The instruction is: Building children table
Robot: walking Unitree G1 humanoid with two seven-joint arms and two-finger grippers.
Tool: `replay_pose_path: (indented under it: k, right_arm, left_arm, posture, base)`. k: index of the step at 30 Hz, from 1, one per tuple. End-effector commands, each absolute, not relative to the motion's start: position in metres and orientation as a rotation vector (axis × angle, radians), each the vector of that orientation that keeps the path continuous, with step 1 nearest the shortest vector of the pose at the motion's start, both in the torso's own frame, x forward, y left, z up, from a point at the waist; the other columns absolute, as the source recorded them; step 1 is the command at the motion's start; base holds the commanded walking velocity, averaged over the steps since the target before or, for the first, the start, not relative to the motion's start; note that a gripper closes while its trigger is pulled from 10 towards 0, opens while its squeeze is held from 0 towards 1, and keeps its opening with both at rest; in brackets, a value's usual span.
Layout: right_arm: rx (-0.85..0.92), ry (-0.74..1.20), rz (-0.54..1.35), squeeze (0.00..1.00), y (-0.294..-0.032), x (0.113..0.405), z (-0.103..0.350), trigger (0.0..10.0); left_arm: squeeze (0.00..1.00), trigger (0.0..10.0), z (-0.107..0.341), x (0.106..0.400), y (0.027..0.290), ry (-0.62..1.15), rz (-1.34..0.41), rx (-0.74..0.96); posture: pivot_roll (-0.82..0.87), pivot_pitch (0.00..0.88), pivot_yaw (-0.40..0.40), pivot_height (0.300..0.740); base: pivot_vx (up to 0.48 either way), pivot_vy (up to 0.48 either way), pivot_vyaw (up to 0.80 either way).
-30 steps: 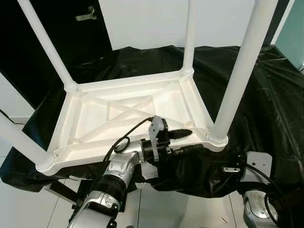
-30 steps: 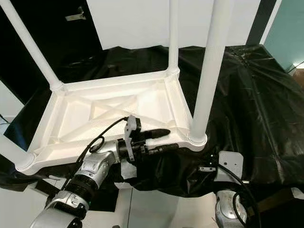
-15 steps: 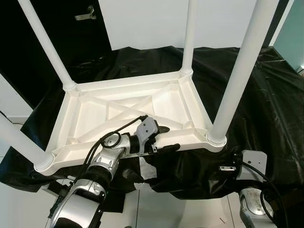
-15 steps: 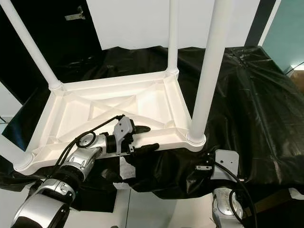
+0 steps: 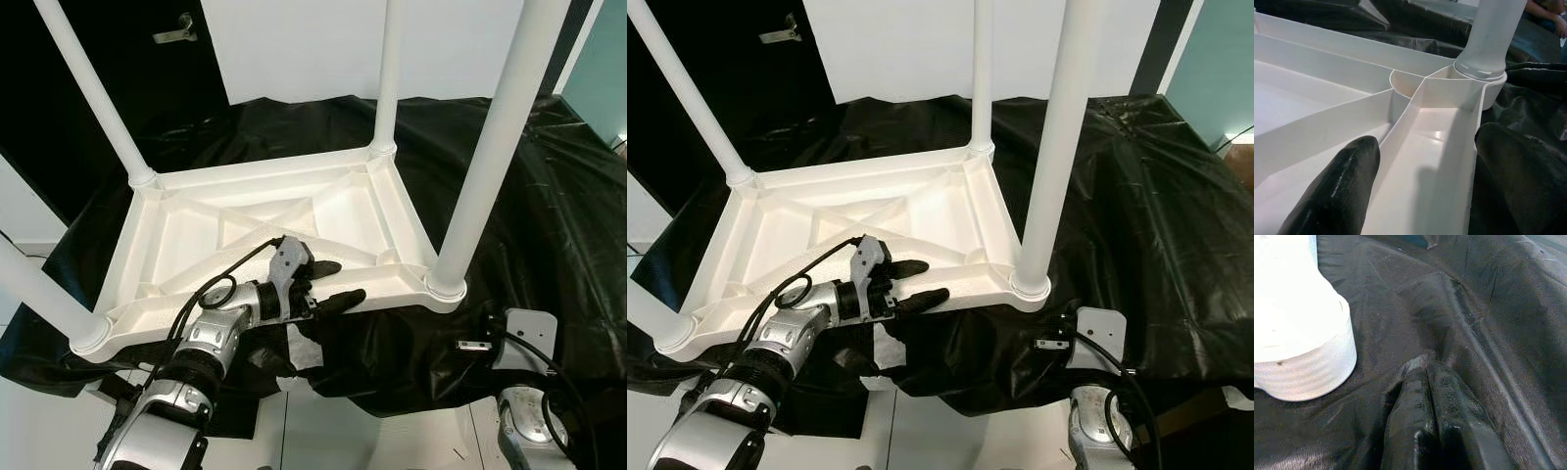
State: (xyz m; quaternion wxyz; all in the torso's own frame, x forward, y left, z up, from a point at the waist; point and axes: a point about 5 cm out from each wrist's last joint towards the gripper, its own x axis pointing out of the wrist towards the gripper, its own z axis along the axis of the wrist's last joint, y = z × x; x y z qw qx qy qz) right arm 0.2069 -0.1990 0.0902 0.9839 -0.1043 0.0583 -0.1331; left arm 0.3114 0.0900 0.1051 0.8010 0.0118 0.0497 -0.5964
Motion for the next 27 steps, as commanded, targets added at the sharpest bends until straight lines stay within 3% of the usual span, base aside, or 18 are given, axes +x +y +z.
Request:
replay_pose_path:
  k: [1,18,27]
  right_arm:
    - [-0.199,0.144,-0.273,0.0,-0.2,0.207,0.086,10.0]
    - [-0.199,0.152,-0.27,0.0,-0.203,0.21,0.084,10.0]
    - [-0.19,0.147,-0.267,0.0,-0.202,0.215,0.086,10.0]
  left_arm:
    - [0.0,10.0,0.105,0.292,0.092,0.114,-1.62,0.018]
    - [0.0,10.0,0.101,0.273,0.101,0.145,-1.69,-0.013]
    - [0.0,10.0,0.055,0.263,0.1,0.43,-1.628,0.289]
  posture:
    - [-0.16,0.001,0.052,0.74]
    - [-0.16,0.002,0.041,0.74]
    - [-0.16,0.001,0.041,0.74]
  base:
    - [0.0,0.0,0.0]
    - [0.0,0.0,0.0]
    - [0.0,0.0,0.0]
